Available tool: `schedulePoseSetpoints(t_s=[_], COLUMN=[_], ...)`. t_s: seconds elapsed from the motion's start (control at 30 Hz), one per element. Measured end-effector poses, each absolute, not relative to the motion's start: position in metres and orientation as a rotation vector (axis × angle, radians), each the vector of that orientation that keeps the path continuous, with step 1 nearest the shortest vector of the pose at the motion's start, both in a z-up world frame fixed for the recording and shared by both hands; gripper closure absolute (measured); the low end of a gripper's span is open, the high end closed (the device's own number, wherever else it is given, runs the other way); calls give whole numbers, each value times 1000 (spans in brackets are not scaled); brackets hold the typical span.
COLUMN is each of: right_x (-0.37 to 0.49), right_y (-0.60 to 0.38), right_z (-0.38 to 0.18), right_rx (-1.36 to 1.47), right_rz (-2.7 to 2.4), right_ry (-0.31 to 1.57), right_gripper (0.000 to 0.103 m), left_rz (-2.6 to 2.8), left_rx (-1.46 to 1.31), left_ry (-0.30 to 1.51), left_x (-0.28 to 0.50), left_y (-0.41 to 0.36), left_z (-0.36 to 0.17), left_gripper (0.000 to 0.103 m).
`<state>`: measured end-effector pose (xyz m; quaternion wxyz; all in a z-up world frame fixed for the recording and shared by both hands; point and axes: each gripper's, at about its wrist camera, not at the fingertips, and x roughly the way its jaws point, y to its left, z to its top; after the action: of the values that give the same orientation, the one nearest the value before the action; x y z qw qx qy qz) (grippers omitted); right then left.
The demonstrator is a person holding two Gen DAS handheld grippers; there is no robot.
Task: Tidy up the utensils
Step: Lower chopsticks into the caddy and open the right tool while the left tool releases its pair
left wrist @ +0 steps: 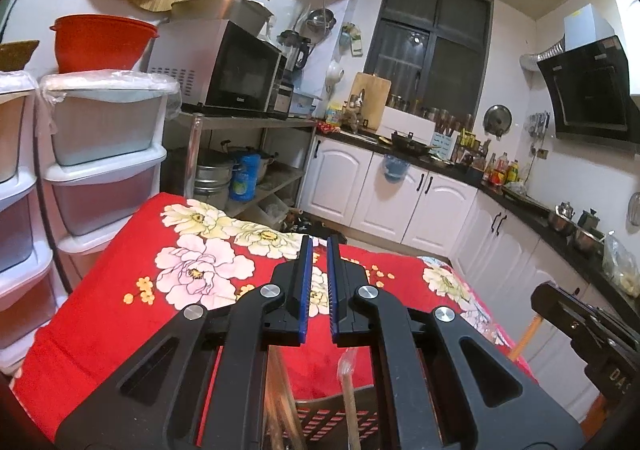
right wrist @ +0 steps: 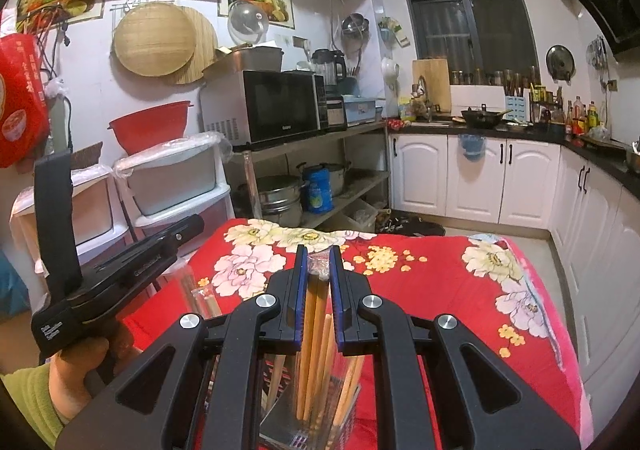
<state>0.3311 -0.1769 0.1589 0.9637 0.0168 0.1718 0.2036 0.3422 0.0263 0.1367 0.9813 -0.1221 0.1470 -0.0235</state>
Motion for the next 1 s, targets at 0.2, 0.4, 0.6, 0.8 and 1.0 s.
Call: schedulePoseSetpoints(t_s=[0.2,0.4,0.6,0.8,1.0], right_x=[336,338,337,330,322], right_y=[-175,-175,-178,-182,-186], right_z=[153,145,140,136,135], right_rx=[32,25,29,35,37], right_rz=[413,418,427,435,435], right_ry=[359,398,438,462,480], right_gripper=[92,92,91,91,86], left_rz=[-71,-103,-130,-147,-166], left_rx=[-225,-198,-202,-195,-180], left_ry=[321,372,457,514,543], left_x=[343,342,342,335,324], left_y=[22,14,16,17,19], left_z=[134,130,122,116,115], left_gripper=[101,101,100,85,78])
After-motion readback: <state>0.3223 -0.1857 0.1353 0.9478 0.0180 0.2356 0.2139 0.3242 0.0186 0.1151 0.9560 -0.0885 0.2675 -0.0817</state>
